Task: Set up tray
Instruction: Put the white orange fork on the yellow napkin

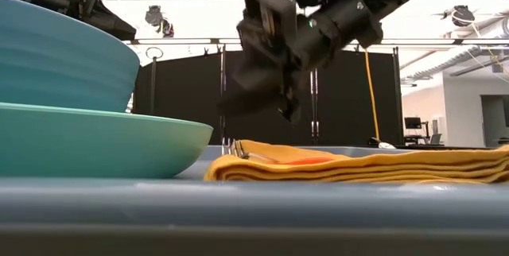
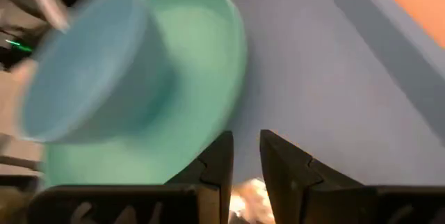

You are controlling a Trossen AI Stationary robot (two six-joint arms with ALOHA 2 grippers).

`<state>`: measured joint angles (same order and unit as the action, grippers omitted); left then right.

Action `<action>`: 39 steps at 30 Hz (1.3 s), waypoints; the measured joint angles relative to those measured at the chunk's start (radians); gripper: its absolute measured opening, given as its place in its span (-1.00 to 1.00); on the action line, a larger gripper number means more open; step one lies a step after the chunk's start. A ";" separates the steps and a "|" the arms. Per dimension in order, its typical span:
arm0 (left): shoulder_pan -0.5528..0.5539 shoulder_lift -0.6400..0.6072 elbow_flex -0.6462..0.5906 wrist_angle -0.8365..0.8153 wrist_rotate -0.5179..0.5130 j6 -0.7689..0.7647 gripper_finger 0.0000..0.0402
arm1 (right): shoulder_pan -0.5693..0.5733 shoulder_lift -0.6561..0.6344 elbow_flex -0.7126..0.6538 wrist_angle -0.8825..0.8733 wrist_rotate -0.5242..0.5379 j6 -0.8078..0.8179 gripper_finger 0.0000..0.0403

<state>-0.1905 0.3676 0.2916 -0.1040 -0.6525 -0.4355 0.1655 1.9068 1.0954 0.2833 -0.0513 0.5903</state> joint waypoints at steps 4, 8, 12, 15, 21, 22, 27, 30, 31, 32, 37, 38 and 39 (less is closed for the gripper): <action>0.000 0.000 0.000 0.001 0.000 0.000 -0.67 | 0.009 -0.001 0.000 0.052 -0.003 0.013 -0.67; 0.000 0.000 0.000 0.002 0.000 0.000 -0.67 | 0.020 0.000 0.000 0.000 0.002 0.041 -0.68; 0.000 0.000 0.000 0.002 -0.002 0.000 -0.67 | 0.040 0.000 0.000 -0.011 0.010 0.055 -0.68; 0.000 0.000 0.000 0.002 -0.002 0.000 -0.67 | 0.053 0.000 0.000 -0.007 0.040 0.061 -0.68; 0.000 0.000 0.000 0.003 -0.003 0.000 -0.67 | 0.073 0.000 0.000 -0.003 0.076 0.079 -0.68; 0.000 0.000 0.000 0.003 -0.003 0.000 -0.67 | 0.075 0.000 0.000 -0.003 0.081 0.079 -0.68; 0.000 0.000 0.000 0.003 -0.003 -0.004 -0.67 | 0.075 0.036 0.001 0.027 0.098 0.084 -0.68; 0.000 0.000 0.000 0.004 -0.003 -0.005 -0.67 | 0.075 0.086 0.004 0.080 0.074 0.096 -0.68; 0.000 0.000 0.000 0.003 -0.003 -0.005 -0.67 | 0.075 0.090 0.003 0.080 0.074 0.089 -0.69; 0.000 0.000 0.000 0.004 -0.003 -0.005 -0.67 | 0.075 0.090 0.003 0.080 0.075 0.070 -0.69; 0.000 0.000 0.000 0.003 -0.003 -0.005 -0.67 | 0.077 0.041 0.005 0.095 0.132 -0.006 -0.82; 0.000 0.000 0.000 0.001 -0.002 -0.005 -0.67 | 0.078 0.033 0.005 0.094 0.135 -0.016 -0.87; 0.000 0.000 0.000 0.001 -0.002 -0.004 -0.67 | 0.078 0.031 0.005 0.093 0.137 -0.028 -0.92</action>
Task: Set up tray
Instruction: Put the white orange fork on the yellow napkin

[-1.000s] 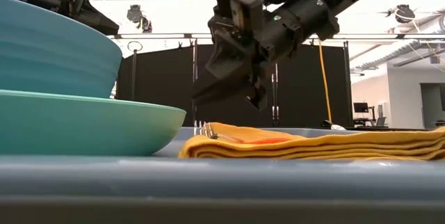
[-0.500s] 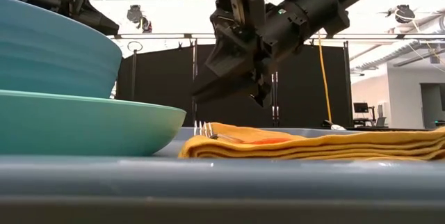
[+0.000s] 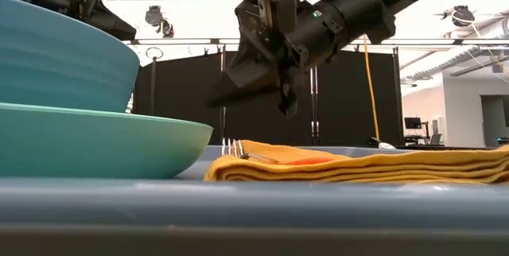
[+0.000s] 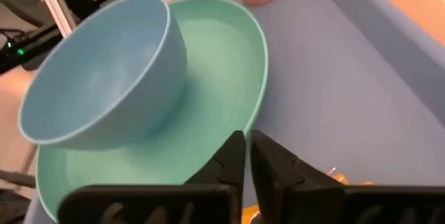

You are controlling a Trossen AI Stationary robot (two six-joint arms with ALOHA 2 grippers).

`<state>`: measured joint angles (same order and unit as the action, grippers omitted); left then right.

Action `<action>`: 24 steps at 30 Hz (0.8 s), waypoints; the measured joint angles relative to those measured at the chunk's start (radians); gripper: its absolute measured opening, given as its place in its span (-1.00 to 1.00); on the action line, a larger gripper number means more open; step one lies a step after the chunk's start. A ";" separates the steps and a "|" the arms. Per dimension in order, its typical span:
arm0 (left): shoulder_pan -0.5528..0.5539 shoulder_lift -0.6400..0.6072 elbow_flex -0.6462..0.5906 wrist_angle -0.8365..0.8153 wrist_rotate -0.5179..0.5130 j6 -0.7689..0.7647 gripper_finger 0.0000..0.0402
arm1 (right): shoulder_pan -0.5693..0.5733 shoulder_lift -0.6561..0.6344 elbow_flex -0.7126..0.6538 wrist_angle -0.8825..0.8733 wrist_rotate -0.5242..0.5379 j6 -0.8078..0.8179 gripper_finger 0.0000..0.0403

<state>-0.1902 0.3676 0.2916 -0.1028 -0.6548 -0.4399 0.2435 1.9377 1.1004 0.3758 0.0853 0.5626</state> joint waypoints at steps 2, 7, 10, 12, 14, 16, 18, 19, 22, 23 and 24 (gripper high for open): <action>0.000 0.000 0.000 0.000 0.000 0.000 -0.67 | 0.004 0.001 -0.001 -0.002 -0.001 -0.007 -0.98; 0.000 0.000 0.000 0.000 0.000 0.006 -0.67 | 0.017 0.001 -0.001 -0.007 0.021 -0.006 -1.00; 0.000 0.000 0.000 0.000 0.000 0.008 -0.67 | 0.021 0.001 -0.001 -0.030 0.019 -0.006 -1.00; 0.000 0.000 0.000 0.000 0.000 0.008 -0.67 | 0.022 0.001 0.000 -0.077 0.019 -0.001 -1.00; 0.000 0.000 0.000 0.000 0.000 0.007 -0.67 | 0.025 0.002 -0.001 -0.123 0.019 0.001 -1.00; 0.000 0.000 0.000 0.000 -0.001 0.008 -0.67 | 0.026 0.003 -0.001 -0.117 0.019 0.000 -1.00; 0.000 0.000 0.000 0.000 -0.001 0.007 -0.67 | 0.026 0.002 0.006 -0.108 0.019 -0.005 -1.00; 0.000 0.000 0.000 0.000 -0.001 0.007 -0.67 | 0.026 0.002 0.011 -0.112 0.019 -0.009 -1.00; 0.000 0.000 0.000 0.001 -0.001 0.007 -0.67 | 0.026 0.002 0.020 -0.131 0.020 -0.028 -1.00; 0.000 0.000 0.000 0.001 -0.001 0.007 -0.67 | 0.026 0.002 0.021 -0.132 0.022 -0.031 -1.00; 0.000 0.000 0.000 0.001 -0.001 0.006 -0.67 | 0.024 0.003 0.022 -0.132 0.024 -0.033 -1.00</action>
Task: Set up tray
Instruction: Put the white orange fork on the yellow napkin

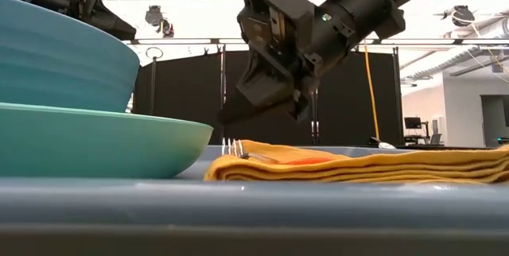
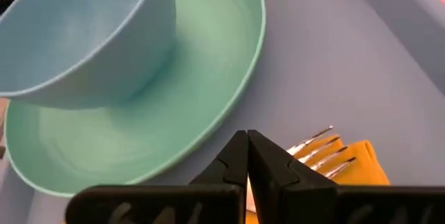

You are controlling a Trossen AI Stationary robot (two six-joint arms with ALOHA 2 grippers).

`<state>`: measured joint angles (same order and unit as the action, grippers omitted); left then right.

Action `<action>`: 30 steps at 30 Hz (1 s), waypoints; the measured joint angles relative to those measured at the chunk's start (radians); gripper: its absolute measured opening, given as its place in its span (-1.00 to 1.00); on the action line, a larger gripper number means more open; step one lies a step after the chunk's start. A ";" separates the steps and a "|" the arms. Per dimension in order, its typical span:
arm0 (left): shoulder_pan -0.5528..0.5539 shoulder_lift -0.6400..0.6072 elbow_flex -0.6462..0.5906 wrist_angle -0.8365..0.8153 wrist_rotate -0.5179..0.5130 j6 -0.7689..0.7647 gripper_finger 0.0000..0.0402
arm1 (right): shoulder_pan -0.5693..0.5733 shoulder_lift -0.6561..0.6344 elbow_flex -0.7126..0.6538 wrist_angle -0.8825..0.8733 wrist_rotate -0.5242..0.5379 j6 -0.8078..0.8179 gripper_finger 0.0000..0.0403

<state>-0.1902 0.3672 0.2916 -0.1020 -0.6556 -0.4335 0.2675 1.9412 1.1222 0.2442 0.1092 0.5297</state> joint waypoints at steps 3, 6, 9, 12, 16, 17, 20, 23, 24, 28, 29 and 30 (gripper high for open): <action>0.000 0.000 0.000 0.000 0.000 -0.002 -0.67 | -0.007 0.016 0.001 -0.013 0.002 0.000 -1.00; 0.000 0.000 0.000 0.000 0.000 -0.002 -0.67 | -0.012 0.046 0.001 -0.007 0.001 0.006 -1.00; 0.000 0.000 0.000 0.001 0.000 -0.002 -0.67 | -0.012 0.059 0.001 0.001 0.001 0.007 -1.00; 0.000 0.000 0.000 0.001 0.000 -0.002 -0.67 | -0.011 0.059 0.001 -0.019 0.021 0.007 -1.00; 0.000 0.000 0.000 0.001 0.000 0.002 -0.67 | -0.011 0.059 0.001 -0.044 0.048 0.011 -1.00; 0.000 0.000 0.000 0.001 0.000 0.003 -0.67 | -0.011 0.059 0.001 -0.044 0.048 0.012 -1.00; 0.000 0.000 0.000 0.001 0.000 0.005 -0.67 | -0.011 0.059 0.001 -0.044 0.051 0.021 -1.00; 0.000 0.000 0.000 0.000 0.000 0.005 -0.67 | -0.010 0.059 0.001 -0.044 0.053 0.031 -1.00; 0.000 0.000 0.000 0.000 0.000 0.005 -0.67 | -0.006 0.059 0.001 -0.045 0.054 0.034 -1.00; 0.000 0.000 0.000 -0.001 0.000 0.005 -0.67 | 0.006 0.059 0.001 -0.058 0.082 0.048 -1.00; 0.000 0.000 0.000 -0.001 0.000 0.005 -0.67 | 0.008 0.059 0.001 -0.059 0.084 0.054 -1.00; 0.000 0.000 0.000 -0.001 0.000 0.005 -0.67 | 0.010 0.059 0.001 -0.060 0.086 0.059 -1.00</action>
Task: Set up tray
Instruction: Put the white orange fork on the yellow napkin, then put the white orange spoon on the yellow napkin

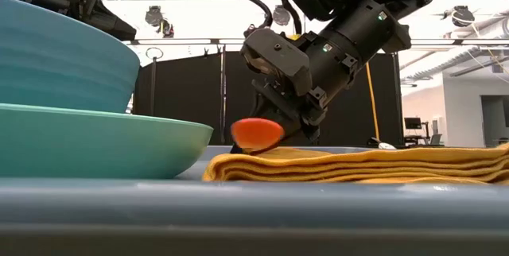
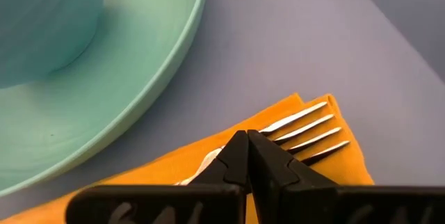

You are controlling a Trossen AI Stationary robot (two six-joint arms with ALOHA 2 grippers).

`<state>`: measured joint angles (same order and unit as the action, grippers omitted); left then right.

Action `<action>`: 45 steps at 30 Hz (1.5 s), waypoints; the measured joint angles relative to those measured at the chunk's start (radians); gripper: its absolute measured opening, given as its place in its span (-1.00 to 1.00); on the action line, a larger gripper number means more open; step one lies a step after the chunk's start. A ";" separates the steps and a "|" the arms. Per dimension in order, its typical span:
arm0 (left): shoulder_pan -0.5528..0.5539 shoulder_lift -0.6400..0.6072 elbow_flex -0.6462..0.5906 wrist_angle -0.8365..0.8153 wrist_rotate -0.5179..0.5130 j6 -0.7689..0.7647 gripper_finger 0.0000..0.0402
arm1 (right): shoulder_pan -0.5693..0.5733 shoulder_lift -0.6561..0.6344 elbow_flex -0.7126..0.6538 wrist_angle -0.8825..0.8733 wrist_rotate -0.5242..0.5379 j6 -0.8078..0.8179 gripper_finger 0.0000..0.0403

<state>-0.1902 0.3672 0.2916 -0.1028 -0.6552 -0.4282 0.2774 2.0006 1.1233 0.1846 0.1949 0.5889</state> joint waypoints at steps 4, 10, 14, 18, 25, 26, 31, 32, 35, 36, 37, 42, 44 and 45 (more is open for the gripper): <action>0.000 0.000 0.000 0.000 0.000 0.000 -0.67 | 0.015 0.000 0.000 0.001 0.017 0.002 -1.00; 0.000 0.000 0.000 0.000 0.001 -0.001 -0.67 | 0.033 -0.009 -0.001 0.054 0.012 -0.051 -1.00; 0.000 0.000 0.000 0.000 0.002 -0.001 -0.67 | 0.035 -0.048 -0.001 0.076 0.017 -0.090 -1.00; 0.000 0.000 0.000 0.000 0.003 -0.002 -0.67 | 0.034 -0.110 -0.001 0.008 0.087 -0.147 -1.00; 0.000 0.000 0.000 -0.001 0.004 -0.002 -0.67 | -0.066 -0.409 0.002 -0.478 0.302 -0.025 -1.00; 0.000 0.000 0.000 -0.001 0.003 -0.002 -0.67 | -0.097 -0.448 0.001 -0.591 0.294 0.013 -1.00; 0.000 0.000 0.000 -0.006 0.003 0.000 -0.67 | -0.253 -0.588 -0.001 -0.986 0.313 0.061 -1.00; 0.000 0.000 0.000 -0.007 0.003 0.000 -0.67 | -0.287 -0.608 -0.001 -1.033 0.333 0.064 -1.00; 0.000 0.000 0.000 -0.007 0.003 0.000 -0.67 | -0.409 -0.651 -0.001 -1.138 0.358 0.085 -1.00; 0.000 0.000 0.000 -0.007 0.003 0.000 -0.67 | -0.453 -0.660 -0.001 -1.166 0.355 0.085 -1.00; 0.000 0.000 0.000 -0.007 0.003 0.000 -0.67 | -0.495 -0.667 -0.001 -1.184 0.347 0.082 -1.00; 0.000 0.000 0.000 -0.007 0.003 0.000 -0.67 | -0.690 -0.666 -0.048 -1.154 0.188 -0.153 -1.00; 0.000 0.000 0.000 -0.007 0.003 0.000 -0.67 | -0.752 -0.664 -0.092 -1.080 0.166 -0.184 -1.00; 0.000 0.000 0.000 -0.007 0.003 0.000 -0.67 | -0.779 -0.664 -0.112 -1.047 0.165 -0.185 -1.00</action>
<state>-0.1902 0.3674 0.2916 -0.1101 -0.6521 -0.4278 -0.5020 1.3369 1.0112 -0.8622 0.3601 0.4038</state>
